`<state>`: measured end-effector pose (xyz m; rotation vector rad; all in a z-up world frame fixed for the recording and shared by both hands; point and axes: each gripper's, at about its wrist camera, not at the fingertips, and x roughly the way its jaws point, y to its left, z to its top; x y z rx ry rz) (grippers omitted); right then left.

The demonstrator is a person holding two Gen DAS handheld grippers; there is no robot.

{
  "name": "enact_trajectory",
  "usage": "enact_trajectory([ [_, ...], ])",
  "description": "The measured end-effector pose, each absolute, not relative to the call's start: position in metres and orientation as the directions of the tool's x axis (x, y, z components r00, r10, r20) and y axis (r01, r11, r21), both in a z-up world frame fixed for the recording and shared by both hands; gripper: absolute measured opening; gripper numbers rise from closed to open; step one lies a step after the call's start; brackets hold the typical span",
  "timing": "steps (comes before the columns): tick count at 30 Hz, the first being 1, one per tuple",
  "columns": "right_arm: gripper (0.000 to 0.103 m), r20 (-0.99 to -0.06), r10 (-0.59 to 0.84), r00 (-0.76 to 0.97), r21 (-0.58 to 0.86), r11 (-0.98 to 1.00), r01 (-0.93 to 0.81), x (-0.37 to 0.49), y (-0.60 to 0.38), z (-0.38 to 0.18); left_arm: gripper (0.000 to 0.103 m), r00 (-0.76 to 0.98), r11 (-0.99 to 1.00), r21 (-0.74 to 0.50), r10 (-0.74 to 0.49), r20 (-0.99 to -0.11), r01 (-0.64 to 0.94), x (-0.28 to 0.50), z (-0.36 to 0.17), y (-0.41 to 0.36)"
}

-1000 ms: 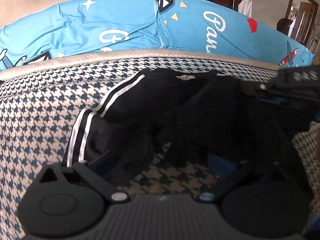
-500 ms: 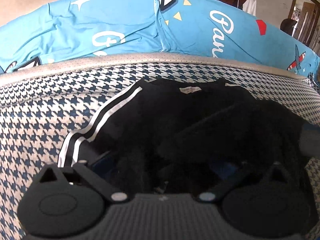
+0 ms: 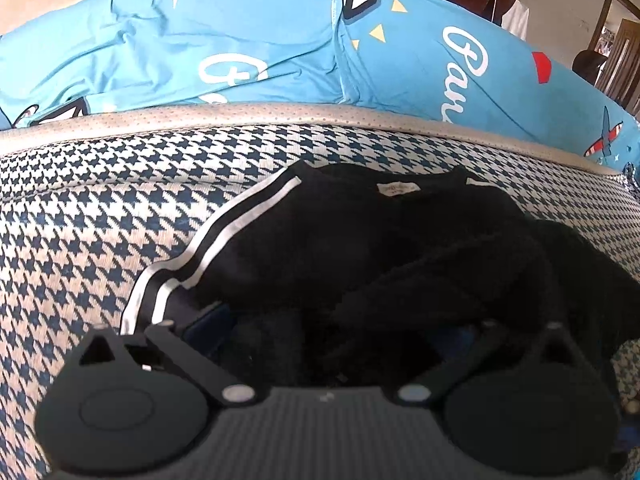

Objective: Fold clothes
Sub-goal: 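Smooth the folded clothes stack with the right gripper toward the left gripper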

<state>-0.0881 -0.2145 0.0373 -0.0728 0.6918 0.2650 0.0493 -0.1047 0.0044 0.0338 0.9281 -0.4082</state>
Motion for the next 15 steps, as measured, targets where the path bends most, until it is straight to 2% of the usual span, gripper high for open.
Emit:
enact_trajectory([
  [3, 0.039, -0.650, 0.162, 0.743, -0.074, 0.959, -0.273, -0.080, -0.199, 0.025, 0.103, 0.527, 0.923, -0.147, -0.329, -0.784, 0.356, 0.050, 0.005, -0.104],
  [7, 0.039, -0.707, 0.020, 0.707, -0.205, 0.951, -0.232, -0.067, -0.188, 0.004, 0.103, 0.522, 0.920, -0.148, -0.333, -0.786, 0.363, 0.049, 0.005, -0.103],
  [10, 0.039, -0.714, -0.019, 0.699, -0.253, 0.939, -0.232, -0.066, -0.188, -0.004, 0.103, 0.522, 0.918, -0.137, -0.329, -0.787, 0.373, 0.048, 0.006, -0.104],
  [12, 0.036, -0.718, -0.046, 0.694, -0.284, 0.930, -0.233, -0.066, -0.187, -0.010, 0.103, 0.523, 0.917, -0.134, -0.330, -0.786, 0.377, 0.046, 0.007, -0.104],
  [14, 0.028, -0.721, -0.072, 0.689, -0.315, 0.920, -0.233, -0.065, -0.187, -0.015, 0.103, 0.531, 0.916, -0.129, -0.329, -0.780, 0.379, 0.044, 0.010, -0.102],
  [15, 0.014, -0.722, -0.086, 0.686, -0.330, 0.914, -0.234, -0.064, -0.187, -0.018, 0.103, 0.537, 0.917, -0.122, -0.326, -0.778, 0.379, 0.042, 0.012, -0.101],
])
